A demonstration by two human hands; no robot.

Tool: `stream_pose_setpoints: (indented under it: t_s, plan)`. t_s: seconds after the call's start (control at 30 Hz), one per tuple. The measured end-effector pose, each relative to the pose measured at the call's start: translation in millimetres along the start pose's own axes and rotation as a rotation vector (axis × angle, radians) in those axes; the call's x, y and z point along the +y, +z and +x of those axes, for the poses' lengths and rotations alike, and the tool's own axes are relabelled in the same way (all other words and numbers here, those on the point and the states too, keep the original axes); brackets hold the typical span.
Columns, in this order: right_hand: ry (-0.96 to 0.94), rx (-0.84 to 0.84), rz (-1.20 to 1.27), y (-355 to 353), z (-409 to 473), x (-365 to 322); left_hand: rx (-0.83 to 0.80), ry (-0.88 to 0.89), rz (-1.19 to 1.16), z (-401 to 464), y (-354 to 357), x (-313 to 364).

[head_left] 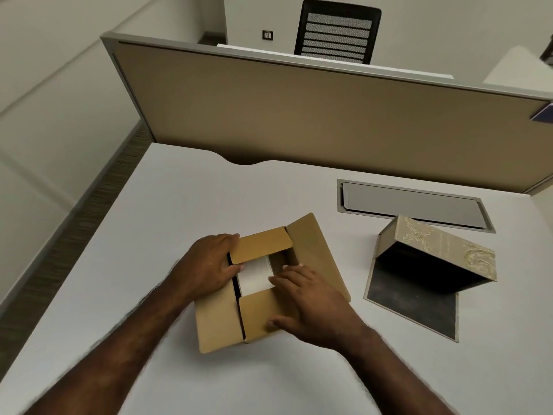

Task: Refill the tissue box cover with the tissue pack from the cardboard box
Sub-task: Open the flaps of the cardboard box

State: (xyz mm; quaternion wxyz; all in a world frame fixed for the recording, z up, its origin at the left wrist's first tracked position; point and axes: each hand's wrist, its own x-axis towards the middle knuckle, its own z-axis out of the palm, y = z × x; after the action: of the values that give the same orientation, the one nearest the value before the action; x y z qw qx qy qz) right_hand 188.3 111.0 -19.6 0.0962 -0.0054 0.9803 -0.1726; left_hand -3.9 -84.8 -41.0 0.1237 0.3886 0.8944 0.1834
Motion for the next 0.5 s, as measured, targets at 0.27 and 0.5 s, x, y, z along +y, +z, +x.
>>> stream_pose_setpoints:
  t_s: [0.27, 0.5]
  plan:
    - [-0.008, 0.269, 0.053, 5, -40, -5, 0.135, -0.161, -0.431, 15, -8, -9]
    - [-0.066, 0.370, 0.192, 31, -97, -13, 0.238, -0.303, -0.514, 38, 0, -14]
